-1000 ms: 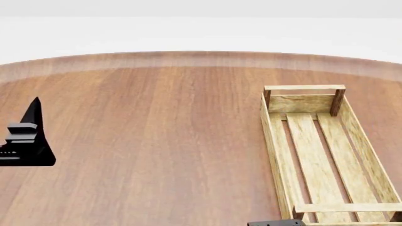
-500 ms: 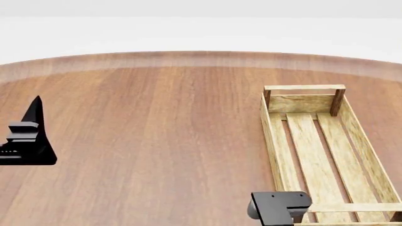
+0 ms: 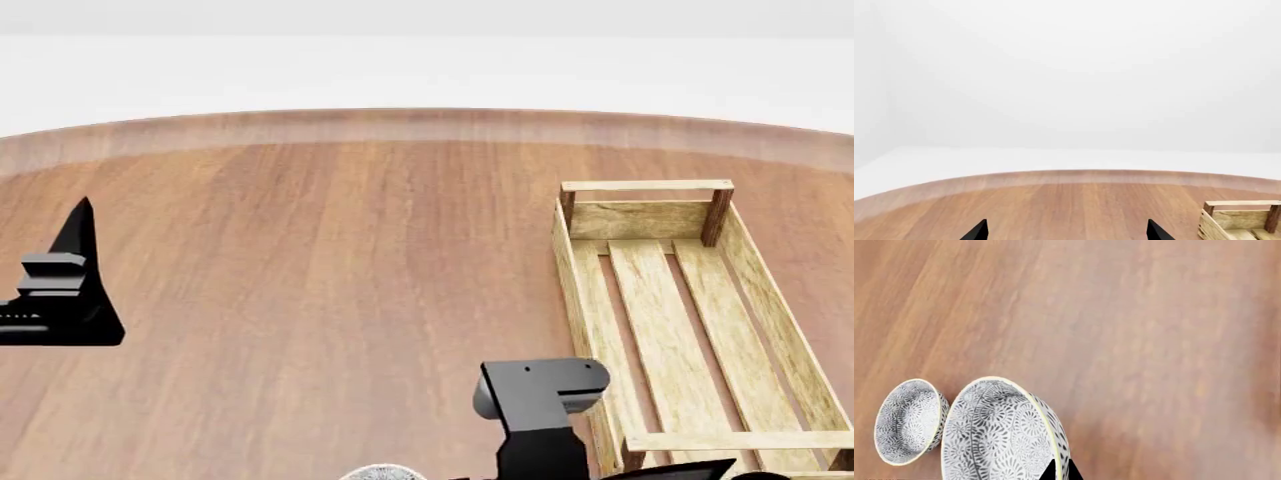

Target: Stack the right bowl on the left bowl and place them in the tray.

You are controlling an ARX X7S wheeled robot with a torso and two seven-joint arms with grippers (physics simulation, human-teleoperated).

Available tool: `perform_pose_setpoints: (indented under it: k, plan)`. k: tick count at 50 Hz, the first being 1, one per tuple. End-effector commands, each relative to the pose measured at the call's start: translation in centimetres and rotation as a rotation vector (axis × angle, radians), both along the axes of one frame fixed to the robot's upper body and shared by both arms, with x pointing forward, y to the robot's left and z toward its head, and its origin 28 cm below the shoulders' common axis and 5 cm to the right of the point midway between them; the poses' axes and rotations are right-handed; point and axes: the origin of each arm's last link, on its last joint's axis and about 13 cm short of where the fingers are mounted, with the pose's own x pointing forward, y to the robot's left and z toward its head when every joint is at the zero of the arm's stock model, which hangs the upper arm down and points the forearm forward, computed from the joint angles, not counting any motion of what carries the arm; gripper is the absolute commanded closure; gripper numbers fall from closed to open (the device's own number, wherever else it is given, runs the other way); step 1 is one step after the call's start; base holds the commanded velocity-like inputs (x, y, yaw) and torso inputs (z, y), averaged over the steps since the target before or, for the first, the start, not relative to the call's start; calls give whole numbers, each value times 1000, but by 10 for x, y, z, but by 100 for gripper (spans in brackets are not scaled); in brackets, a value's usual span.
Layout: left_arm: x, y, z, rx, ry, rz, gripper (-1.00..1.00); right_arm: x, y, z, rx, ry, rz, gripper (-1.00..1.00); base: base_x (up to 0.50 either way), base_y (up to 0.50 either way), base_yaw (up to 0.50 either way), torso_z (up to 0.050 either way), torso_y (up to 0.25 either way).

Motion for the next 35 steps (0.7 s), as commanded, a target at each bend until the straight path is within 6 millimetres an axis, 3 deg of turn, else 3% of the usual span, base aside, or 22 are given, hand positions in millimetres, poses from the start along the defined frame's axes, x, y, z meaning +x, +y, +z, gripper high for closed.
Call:
perform_pose_setpoints:
  k: [1,19,35]
  plan:
    - [1,-2,1,4,-1,-8,-100,6,20,14,55,-29,66,100,0,0,0,0,0]
    - [3,-5,2,8,-2,-20,-100,3,62,37,128,-53,215,100,0,0,0,0,0]
    - [2,-5,2,11,-2,-20,-100,11,117,51,191,-21,344,100,0,0,0,0,1]
